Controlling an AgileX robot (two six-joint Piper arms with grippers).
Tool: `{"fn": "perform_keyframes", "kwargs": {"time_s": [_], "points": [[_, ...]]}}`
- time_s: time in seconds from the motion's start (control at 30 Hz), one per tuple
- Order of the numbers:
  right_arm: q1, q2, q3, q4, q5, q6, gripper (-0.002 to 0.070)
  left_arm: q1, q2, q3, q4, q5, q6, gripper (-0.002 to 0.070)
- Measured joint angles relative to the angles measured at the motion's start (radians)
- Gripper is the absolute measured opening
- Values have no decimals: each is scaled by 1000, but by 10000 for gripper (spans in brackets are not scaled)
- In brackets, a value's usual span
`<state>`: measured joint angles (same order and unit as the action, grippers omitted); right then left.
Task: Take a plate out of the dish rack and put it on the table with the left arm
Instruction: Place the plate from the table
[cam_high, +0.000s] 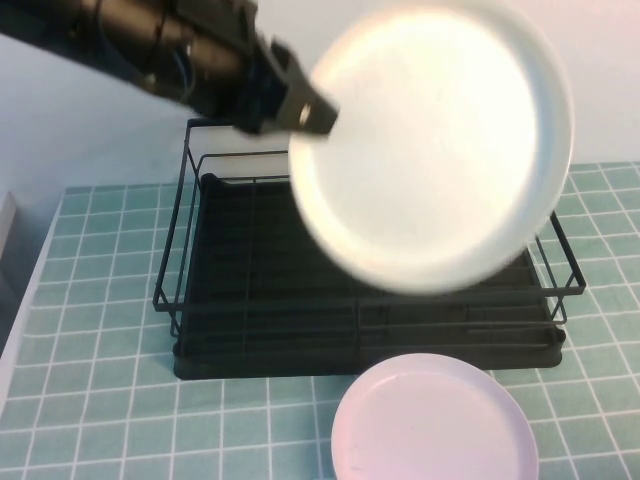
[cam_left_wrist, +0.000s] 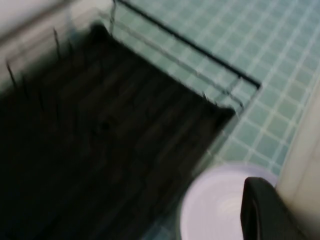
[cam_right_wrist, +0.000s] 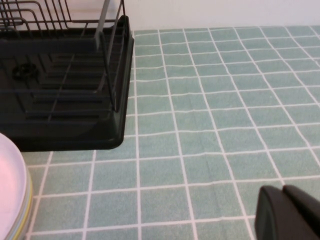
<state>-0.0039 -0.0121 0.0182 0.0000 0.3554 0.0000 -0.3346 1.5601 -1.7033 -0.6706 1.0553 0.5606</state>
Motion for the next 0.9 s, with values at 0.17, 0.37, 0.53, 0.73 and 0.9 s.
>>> {"fn": "perform_keyframes", "kwargs": {"time_s": [0.17,0.37,0.53,0.73,0.9], "points": [[0,0,0,0,0,0,-1,-25,17,88,47,161,-74,60],[0,0,0,0,0,0,-1,-109,19,326,70,102,-131,60],[0,0,0,0,0,0,-1,-162,32,488,74,-36,-137,60],[0,0,0,0,0,0,-1,-164,70,509,62,-131,-140,70],[0,0,0,0,0,0,-1,-164,78,509,53,-137,-142,197]]}}
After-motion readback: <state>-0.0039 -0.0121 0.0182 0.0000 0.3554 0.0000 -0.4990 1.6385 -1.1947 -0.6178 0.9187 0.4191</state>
